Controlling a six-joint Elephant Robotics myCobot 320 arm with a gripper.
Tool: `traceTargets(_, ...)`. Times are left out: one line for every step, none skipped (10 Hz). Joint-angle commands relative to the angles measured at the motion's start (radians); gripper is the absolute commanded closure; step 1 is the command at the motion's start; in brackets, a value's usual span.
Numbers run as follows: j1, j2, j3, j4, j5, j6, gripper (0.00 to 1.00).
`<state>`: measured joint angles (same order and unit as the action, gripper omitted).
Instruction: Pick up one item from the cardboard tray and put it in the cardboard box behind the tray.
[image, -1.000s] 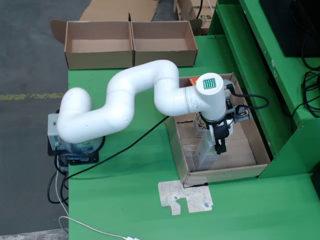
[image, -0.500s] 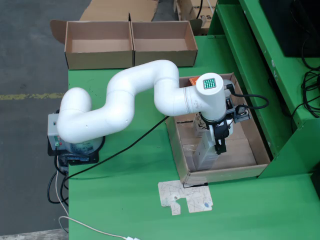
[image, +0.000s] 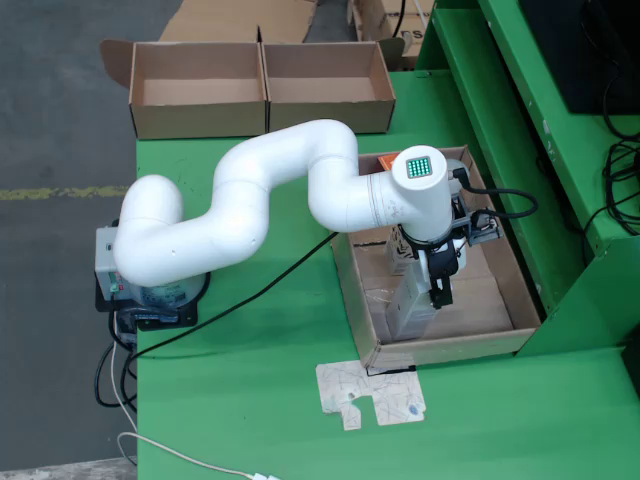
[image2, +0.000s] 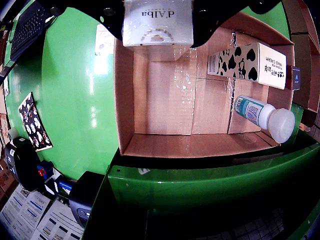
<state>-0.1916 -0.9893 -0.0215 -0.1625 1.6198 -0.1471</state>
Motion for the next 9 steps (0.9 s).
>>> traceTargets(-0.007, 0.041, 0.021, 0.012, -0.003, 0.003, 1.00)
traceTargets(-0.007, 0.041, 0.021, 0.012, -0.003, 0.003, 1.00)
traceTargets(-0.007, 0.041, 0.021, 0.012, -0.003, 0.003, 1.00)
traceTargets(-0.007, 0.041, 0.021, 0.012, -0.003, 0.003, 1.00)
traceTargets(-0.007, 0.041, 0.021, 0.012, -0.003, 0.003, 1.00)
traceTargets(-0.007, 0.041, 0.021, 0.012, -0.003, 0.003, 1.00)
traceTargets(-0.007, 0.041, 0.021, 0.012, -0.003, 0.003, 1.00)
traceTargets(-0.007, 0.041, 0.021, 0.012, -0.003, 0.003, 1.00)
traceTargets(-0.007, 0.045, 0.021, 0.021, 0.000, 0.006, 1.00)
